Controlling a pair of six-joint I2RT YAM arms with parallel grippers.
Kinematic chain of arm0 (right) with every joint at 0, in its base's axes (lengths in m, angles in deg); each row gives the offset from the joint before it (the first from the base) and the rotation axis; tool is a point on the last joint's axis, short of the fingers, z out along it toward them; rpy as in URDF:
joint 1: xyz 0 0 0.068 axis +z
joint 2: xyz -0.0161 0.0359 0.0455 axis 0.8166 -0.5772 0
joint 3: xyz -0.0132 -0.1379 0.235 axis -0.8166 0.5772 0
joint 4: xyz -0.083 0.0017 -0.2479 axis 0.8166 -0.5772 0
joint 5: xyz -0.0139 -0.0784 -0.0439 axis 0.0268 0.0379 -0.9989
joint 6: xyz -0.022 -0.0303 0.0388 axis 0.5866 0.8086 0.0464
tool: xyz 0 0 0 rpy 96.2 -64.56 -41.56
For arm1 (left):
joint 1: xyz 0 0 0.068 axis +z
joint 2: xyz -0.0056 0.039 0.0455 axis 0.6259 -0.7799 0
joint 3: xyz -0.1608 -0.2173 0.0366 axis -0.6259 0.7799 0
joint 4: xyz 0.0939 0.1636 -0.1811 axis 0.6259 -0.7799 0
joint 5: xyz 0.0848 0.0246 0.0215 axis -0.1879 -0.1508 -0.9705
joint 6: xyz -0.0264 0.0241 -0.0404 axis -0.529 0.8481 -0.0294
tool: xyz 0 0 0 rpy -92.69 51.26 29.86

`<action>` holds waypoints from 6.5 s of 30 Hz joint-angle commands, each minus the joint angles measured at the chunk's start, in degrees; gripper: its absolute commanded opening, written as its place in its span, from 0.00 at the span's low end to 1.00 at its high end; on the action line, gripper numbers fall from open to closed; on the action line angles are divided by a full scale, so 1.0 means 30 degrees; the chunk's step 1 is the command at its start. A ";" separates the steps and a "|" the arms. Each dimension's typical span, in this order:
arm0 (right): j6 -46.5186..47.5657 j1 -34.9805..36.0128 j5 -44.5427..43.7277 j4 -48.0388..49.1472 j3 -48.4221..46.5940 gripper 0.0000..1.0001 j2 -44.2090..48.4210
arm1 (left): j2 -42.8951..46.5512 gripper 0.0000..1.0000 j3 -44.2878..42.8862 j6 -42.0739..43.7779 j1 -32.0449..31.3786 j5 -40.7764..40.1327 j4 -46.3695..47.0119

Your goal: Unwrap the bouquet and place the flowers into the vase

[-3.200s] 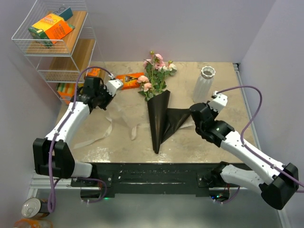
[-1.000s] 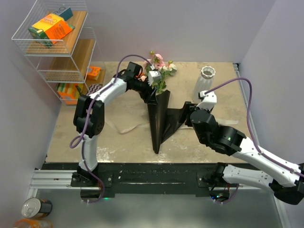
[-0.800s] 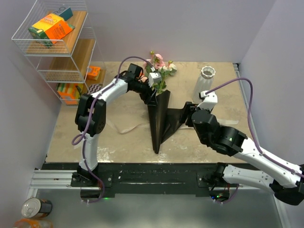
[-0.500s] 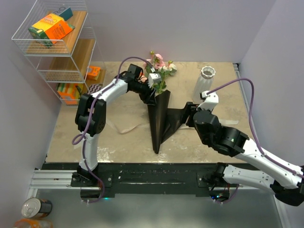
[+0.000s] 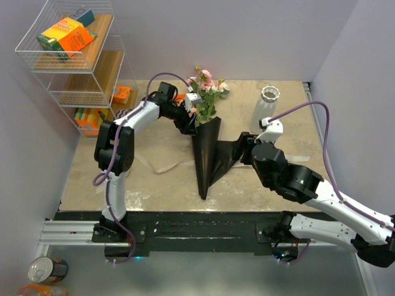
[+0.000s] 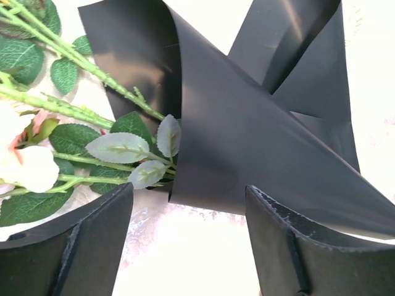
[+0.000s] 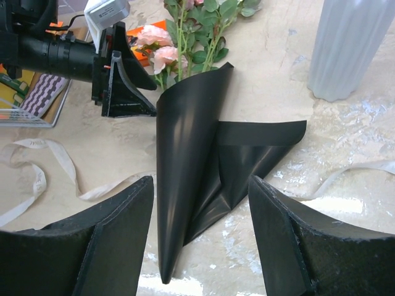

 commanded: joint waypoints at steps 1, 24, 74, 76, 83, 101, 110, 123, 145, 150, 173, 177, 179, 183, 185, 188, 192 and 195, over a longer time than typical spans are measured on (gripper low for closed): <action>0.0199 -0.0020 0.0183 0.0705 -0.0104 0.66 0.0011 | 0.0413 0.74 -0.0269 0.0608 -0.0032 0.0879 -0.0380; 0.0170 -0.0020 0.0418 0.1057 -0.0133 0.66 -0.0136 | -0.1228 0.38 -0.2232 0.2337 -0.0266 0.2491 -0.3048; 0.0346 -0.0020 0.1091 0.1701 -0.0075 0.64 -0.0282 | -0.4831 0.15 -0.7916 0.6995 0.0057 0.5421 -0.9639; 0.0317 -0.0020 0.1062 0.1584 -0.0046 0.64 -0.0165 | -0.4861 0.11 -0.7916 0.7054 0.0027 0.5509 -0.9610; 0.0112 0.0009 0.1091 0.1525 0.0072 0.64 0.0011 | -0.4540 0.00 -0.8880 0.6091 0.0027 0.5129 -0.9405; -0.0035 -0.0020 0.1179 0.1555 0.0452 0.64 0.0626 | -0.0262 0.66 -0.9674 -0.1293 -0.2346 0.0361 -0.8001; 0.0052 0.0009 0.1237 0.1467 0.0570 0.66 0.0802 | 0.1057 0.77 -0.4637 0.0197 -0.1234 0.1052 -0.5275; 0.0375 -0.0020 0.1355 0.1671 0.0540 0.66 0.0304 | 0.0263 0.81 -0.4375 0.3246 0.2517 0.6593 -0.6332; 0.0609 -0.0020 0.1472 0.1643 0.0072 0.66 0.0069 | -0.1902 0.57 -0.1939 0.7932 0.2488 0.6096 -0.7968; 0.0522 0.0009 0.1472 0.1672 0.0188 0.66 0.0099 | -0.1435 0.27 -0.2203 0.8226 0.2225 0.6563 -0.8497; 0.0141 -0.0020 0.1326 0.1642 0.0686 0.66 0.1241 | 0.2580 0.61 -0.6922 0.1283 -0.1583 0.3021 -0.8730; 0.0111 -0.0020 0.1267 0.1613 0.0833 0.67 0.1388 | 0.2668 0.77 -0.5839 0.0813 -0.1614 0.2438 -0.8526; 0.0082 0.0009 0.1296 0.1584 0.0921 0.67 0.1475 | 0.2784 0.78 -0.5486 0.1135 -0.1439 0.2024 -0.8236; 0.0111 -0.0020 0.1209 0.1496 0.1038 0.68 0.1681 | 0.3224 0.80 -0.4723 0.1486 0.0313 0.3540 -0.7180; 0.0140 0.0009 0.1238 0.1555 0.1126 0.68 0.1739 | 0.3225 0.81 -0.4781 0.1895 0.1107 0.5641 -0.6771; 0.0199 0.0009 0.1296 0.1613 0.1126 0.68 0.1710 | 0.3195 0.82 -0.4607 0.2980 0.2398 0.7874 -0.6359; 0.0229 -0.0020 0.1325 0.1642 0.1156 0.68 0.1652 | 0.3050 0.82 -0.2826 0.3889 0.3044 0.8614 -0.5189; 0.0258 0.0009 0.1413 0.1730 0.1214 0.68 0.1622 | 0.2231 0.82 -0.1941 0.4913 0.3015 0.8965 -0.5156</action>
